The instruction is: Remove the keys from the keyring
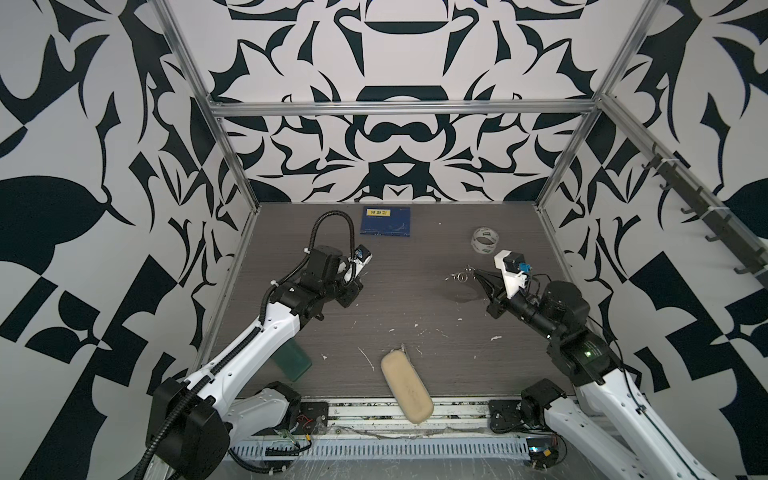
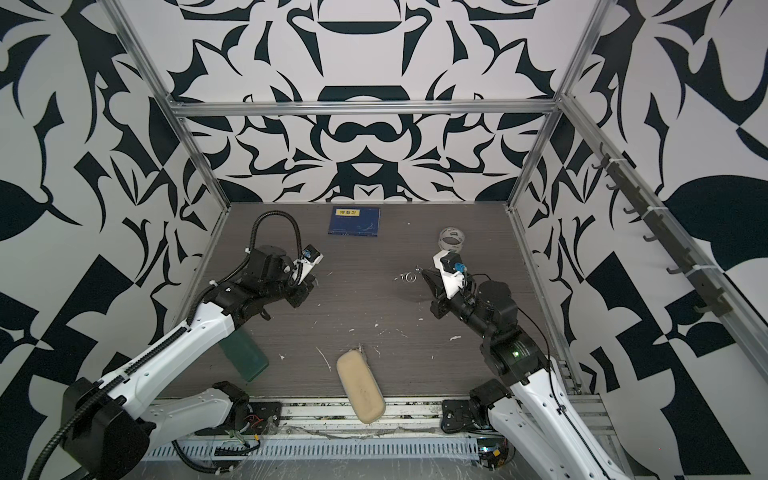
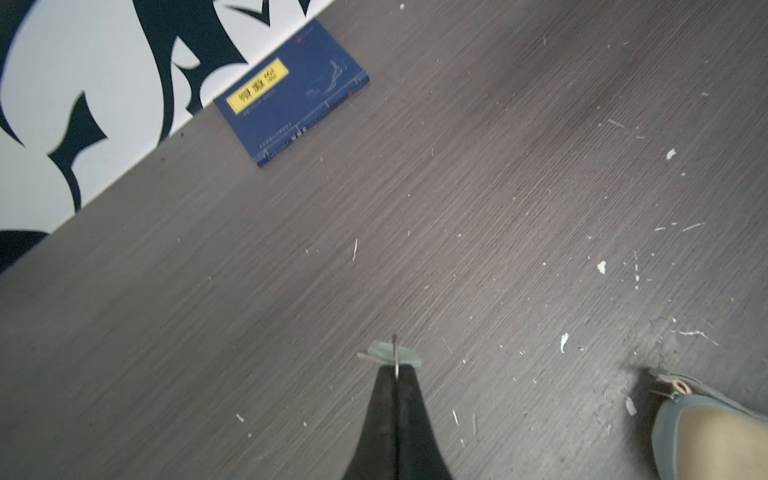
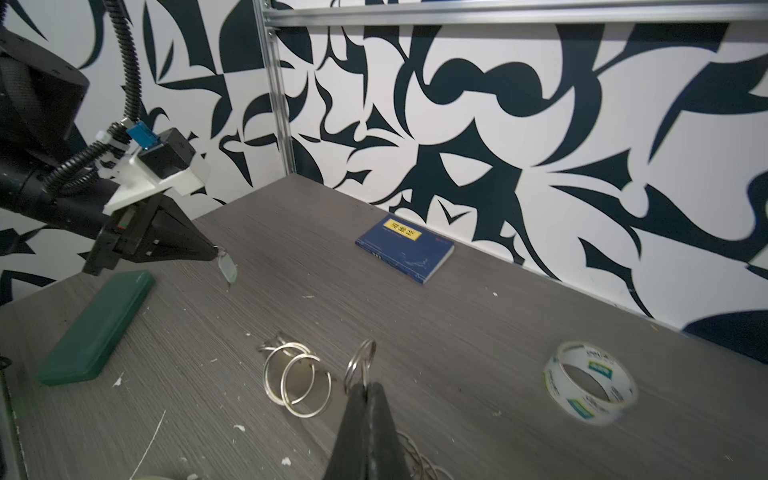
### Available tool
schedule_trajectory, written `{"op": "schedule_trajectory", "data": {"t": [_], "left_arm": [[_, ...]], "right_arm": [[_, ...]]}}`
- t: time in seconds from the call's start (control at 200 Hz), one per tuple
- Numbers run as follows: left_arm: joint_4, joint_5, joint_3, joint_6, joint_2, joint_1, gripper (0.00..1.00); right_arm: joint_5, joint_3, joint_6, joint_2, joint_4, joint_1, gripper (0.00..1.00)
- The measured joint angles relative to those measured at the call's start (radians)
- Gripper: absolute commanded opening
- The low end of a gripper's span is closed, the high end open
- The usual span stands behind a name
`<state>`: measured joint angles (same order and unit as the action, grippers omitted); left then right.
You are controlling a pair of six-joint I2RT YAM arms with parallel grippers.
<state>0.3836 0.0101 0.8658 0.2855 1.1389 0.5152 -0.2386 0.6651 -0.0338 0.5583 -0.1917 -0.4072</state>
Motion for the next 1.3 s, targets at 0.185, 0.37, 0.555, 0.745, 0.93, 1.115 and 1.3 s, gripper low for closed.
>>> {"op": "schedule_trajectory", "data": {"t": [0.185,0.37,0.555,0.745,0.93,1.115,1.3], "left_arm": [[-0.004,0.047,-0.054,-0.050,0.002,0.000,0.00],[-0.013,0.077,-0.076,-0.077,0.060,0.000,0.00],[-0.022,0.071,-0.077,-0.089,0.148,-0.017,0.00],[-0.021,0.035,-0.071,-0.101,0.253,-0.052,0.30],[-0.015,-0.003,-0.011,-0.099,0.343,-0.096,0.69],[-0.003,-0.035,0.096,-0.082,0.352,-0.112,0.99],[-0.051,-0.066,0.126,-0.097,0.299,-0.146,0.99]], "right_arm": [[0.087,-0.023,0.000,-0.095,-0.154,0.000,0.00],[0.147,-0.042,0.000,-0.099,-0.248,0.000,0.00],[0.168,-0.055,0.000,-0.087,-0.284,0.000,0.00],[0.183,-0.055,-0.006,-0.026,-0.290,0.000,0.00],[0.183,-0.055,-0.020,0.077,-0.290,0.000,0.00],[0.174,-0.023,-0.041,0.213,-0.278,0.000,0.00],[0.146,0.067,-0.059,0.441,-0.214,0.000,0.00]]}}
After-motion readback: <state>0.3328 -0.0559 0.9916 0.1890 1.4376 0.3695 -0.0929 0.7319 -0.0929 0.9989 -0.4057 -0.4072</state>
